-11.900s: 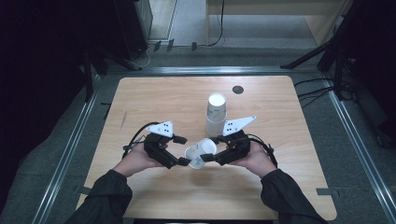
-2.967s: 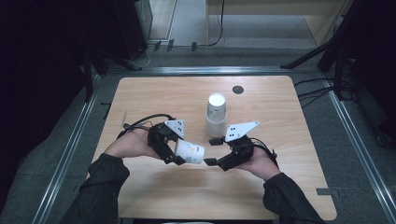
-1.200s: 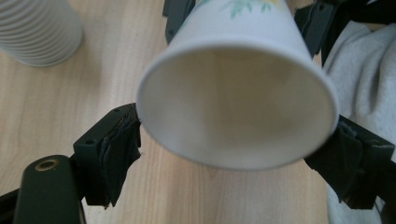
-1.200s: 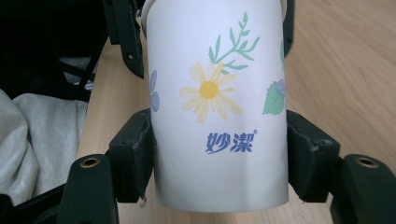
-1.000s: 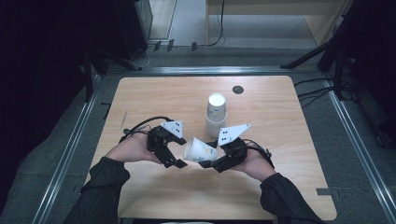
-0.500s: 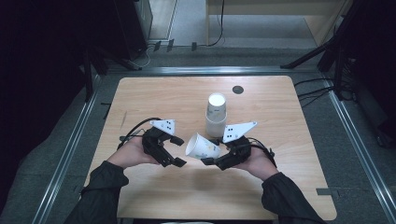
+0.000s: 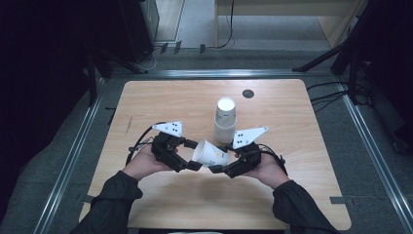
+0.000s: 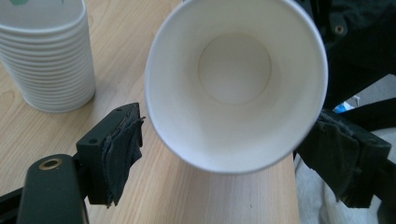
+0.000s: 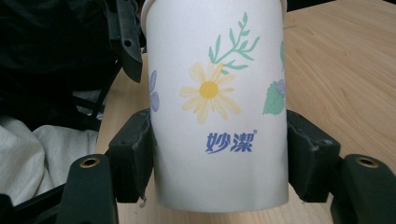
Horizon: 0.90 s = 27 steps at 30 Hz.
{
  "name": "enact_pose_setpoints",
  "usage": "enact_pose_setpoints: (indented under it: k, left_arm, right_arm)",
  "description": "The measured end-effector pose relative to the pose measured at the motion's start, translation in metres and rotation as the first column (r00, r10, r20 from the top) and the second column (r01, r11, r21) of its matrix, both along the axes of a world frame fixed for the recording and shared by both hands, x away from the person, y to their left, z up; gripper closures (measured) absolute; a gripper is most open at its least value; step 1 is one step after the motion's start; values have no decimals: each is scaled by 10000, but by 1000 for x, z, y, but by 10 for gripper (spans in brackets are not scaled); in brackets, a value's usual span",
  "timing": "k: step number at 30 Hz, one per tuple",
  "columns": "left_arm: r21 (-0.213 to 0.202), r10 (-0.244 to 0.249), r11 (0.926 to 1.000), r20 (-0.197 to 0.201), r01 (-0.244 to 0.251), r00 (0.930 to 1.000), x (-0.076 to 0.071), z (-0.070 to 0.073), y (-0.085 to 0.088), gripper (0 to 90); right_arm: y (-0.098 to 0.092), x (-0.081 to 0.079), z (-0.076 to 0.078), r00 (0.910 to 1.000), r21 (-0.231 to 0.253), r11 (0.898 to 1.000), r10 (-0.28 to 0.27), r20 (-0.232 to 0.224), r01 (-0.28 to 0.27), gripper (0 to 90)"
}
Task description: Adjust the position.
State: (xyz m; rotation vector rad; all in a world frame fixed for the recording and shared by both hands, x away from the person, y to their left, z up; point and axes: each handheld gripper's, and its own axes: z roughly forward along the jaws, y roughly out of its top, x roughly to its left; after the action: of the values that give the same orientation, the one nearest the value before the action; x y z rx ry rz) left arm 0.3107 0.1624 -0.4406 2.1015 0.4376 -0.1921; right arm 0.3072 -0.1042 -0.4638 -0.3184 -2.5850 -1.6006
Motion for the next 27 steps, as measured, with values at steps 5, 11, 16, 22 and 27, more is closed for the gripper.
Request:
enact_pose_setpoints:
  k: [5,11,16,22,27]
  left_arm:
    - [-448,75,9990,-132,-80,9999,1,0,-1,172]
    - [-469,95,9989,-60,-97,9999,0,0,-2,203]
    - [-432,147,9990,-88,-150,9999,0,-2,-3,203]
    - [-390,126,9992,-21,-127,9999,0,-1,-3,223]
    - [-318,139,9994,-85,-141,9999,0,-1,-3,238]
  right_arm:
    - [3,0,-2,9999,153,9999,73,-141,-71,337]
    - [5,0,-3,9995,143,9998,114,-286,-110,337]
    - [6,0,-4,9993,92,9999,104,-358,-101,338]
    - [6,0,-4,9995,9,10000,83,-304,-83,340]
    - [7,1,-5,9986,-35,9999,117,-512,-119,338]
